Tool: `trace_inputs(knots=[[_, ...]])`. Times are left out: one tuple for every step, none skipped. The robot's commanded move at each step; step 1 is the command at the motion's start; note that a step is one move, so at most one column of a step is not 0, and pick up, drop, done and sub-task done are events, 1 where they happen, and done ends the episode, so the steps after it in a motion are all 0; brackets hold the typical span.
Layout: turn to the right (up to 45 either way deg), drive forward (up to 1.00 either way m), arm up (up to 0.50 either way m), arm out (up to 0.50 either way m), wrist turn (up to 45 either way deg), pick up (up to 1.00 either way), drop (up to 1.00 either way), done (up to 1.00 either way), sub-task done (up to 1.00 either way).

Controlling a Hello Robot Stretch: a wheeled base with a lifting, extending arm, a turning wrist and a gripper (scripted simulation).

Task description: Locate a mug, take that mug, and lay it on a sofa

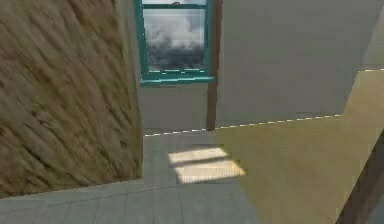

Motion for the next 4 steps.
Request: trace_inputs(knots=[[0.0, 0.60, 0.00, 0.00, 0.0, 0.00, 0.00, 0.00, 0.00], [45.0, 0.00, 0.00, 0.00, 0.0, 0.00, 0.00, 0.00, 0.00], [0.0, 0.55, 0.00, 0.00, 0.0, 0.00, 0.00, 0.00, 0.00], [21.0, 0.00, 0.00, 0.00, 0.0, 0.00, 0.00, 0.00, 0.00]])
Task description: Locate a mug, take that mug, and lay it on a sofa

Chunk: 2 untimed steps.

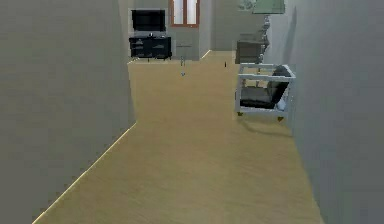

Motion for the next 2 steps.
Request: trace_inputs(knots=[[0.0, 1.00, 0.00, 0.00, 0.0, 0.00, 0.00, 0.00, 0.00], [3.0, 0.00, 0.00, 0.00, 0.0, 0.00, 0.00, 0.00, 0.00]])
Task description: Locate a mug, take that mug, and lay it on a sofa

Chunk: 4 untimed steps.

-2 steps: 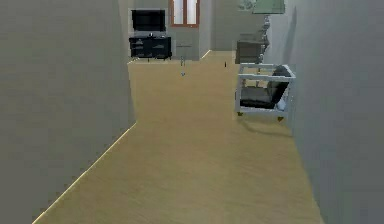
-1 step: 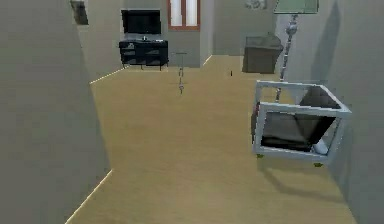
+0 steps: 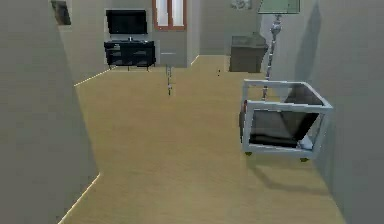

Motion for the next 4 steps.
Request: trace_inputs(knots=[[0.0, 1.00, 0.00, 0.00, 0.0, 0.00, 0.00, 0.00, 0.00], [0.0, 0.65, 0.00, 0.00, 0.0, 0.00, 0.00, 0.00, 0.00], [6.0, 0.00, 0.00, 0.00, 0.0, 0.00, 0.00, 0.00, 0.00], [0.0, 1.00, 0.00, 0.00, 0.0, 0.00, 0.00, 0.00, 0.00]])
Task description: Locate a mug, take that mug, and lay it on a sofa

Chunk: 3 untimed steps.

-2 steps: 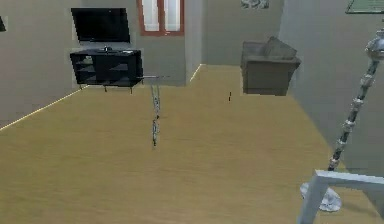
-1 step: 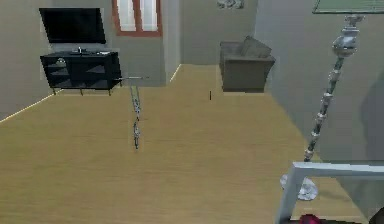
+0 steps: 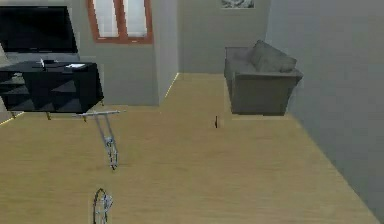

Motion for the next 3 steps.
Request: trace_inputs(knots=[[0.0, 1.00, 0.00, 0.00, 0.0, 0.00, 0.00, 0.00, 0.00], [0.0, 0.65, 0.00, 0.00, 0.0, 0.00, 0.00, 0.00, 0.00], [-12.0, 0.00, 0.00, 0.00, 0.0, 0.00, 0.00, 0.00, 0.00]])
